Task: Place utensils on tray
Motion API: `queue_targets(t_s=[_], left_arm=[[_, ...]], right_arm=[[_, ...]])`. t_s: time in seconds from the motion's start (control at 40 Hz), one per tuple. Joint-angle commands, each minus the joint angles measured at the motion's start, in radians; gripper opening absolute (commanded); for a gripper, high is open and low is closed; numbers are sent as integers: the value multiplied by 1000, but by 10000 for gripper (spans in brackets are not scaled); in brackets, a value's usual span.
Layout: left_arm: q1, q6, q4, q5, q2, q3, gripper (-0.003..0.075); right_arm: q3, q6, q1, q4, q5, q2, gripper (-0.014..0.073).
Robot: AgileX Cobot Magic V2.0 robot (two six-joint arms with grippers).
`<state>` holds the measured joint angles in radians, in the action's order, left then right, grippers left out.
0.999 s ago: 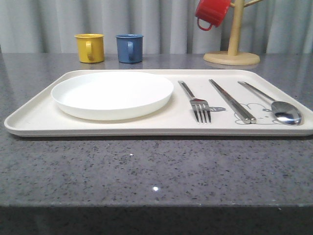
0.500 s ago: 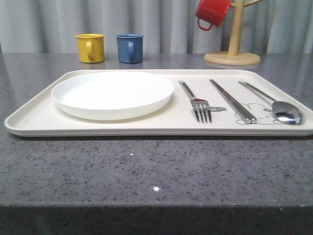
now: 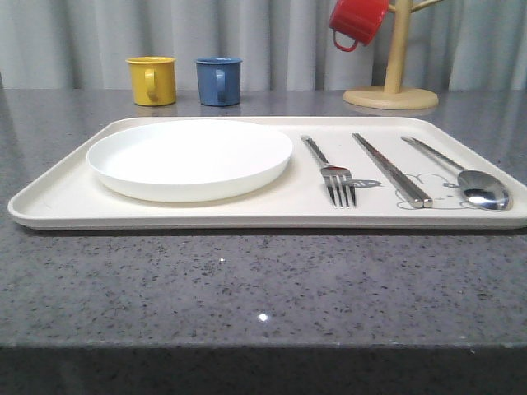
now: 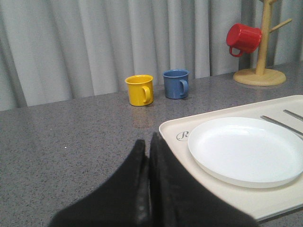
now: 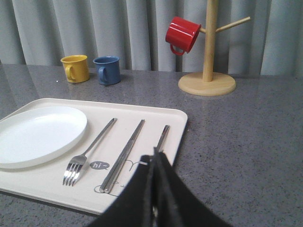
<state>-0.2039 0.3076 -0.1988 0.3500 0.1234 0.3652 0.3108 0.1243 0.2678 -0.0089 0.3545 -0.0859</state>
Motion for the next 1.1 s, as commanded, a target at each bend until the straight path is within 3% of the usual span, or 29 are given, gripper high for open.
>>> queue_targets(t_s=[0.0,0.275,0.4,0.525,0.874,1.074], left_arm=[[-1,-9,-15,-80,13,28,-18],[1,-19,10,-86,-12,5,-18],[1,-197,141,-90,-78,-53,-18],[8,-206,189,-125,-157,-153,-18],[185,-211,187,-188,-154,-316,-18],[235,-211,167,-213,-154,-373,-18]], right_arm=[[25,-8,0,-13,-88,-10,-70],[25,-8,0,-13,-88,-10,-70],[25,-8,0,-13,-88,-10,-70],[25,-8,0,-13,-88,-10,-70],[25,-8,0,-13,-86,-10,-70],[25,-8,0,-13,-86,-10,-70]])
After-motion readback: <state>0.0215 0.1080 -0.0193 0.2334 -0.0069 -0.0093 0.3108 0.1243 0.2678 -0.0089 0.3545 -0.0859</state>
